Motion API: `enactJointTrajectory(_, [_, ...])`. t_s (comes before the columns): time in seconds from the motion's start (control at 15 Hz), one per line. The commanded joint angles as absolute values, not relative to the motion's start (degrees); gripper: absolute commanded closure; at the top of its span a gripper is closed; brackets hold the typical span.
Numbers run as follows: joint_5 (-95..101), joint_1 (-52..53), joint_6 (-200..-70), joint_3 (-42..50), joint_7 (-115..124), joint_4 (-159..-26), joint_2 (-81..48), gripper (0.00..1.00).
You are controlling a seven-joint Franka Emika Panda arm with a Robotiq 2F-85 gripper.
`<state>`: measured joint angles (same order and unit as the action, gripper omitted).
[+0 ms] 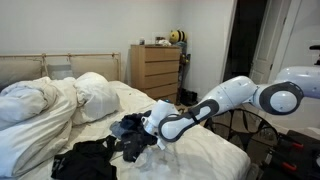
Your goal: Put some of the clothes on the bed in the laundry hamper
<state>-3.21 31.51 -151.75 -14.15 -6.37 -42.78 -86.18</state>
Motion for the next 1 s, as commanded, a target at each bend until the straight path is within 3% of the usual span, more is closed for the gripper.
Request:
enactJointTrajectory(0.0, [-2.4, 31.7, -154.8, -12.9, -6.8, -44.0, -86.2, 0.00])
enactJointTrajectory(0.8, [0.5, 32.6, -167.4, -11.3, -6.3, -47.7, -86.2, 0.00])
enactJointTrajectory(0.93, [1.0, 32.4, -167.3, -11.3, -6.2, -48.0, -86.2, 0.26])
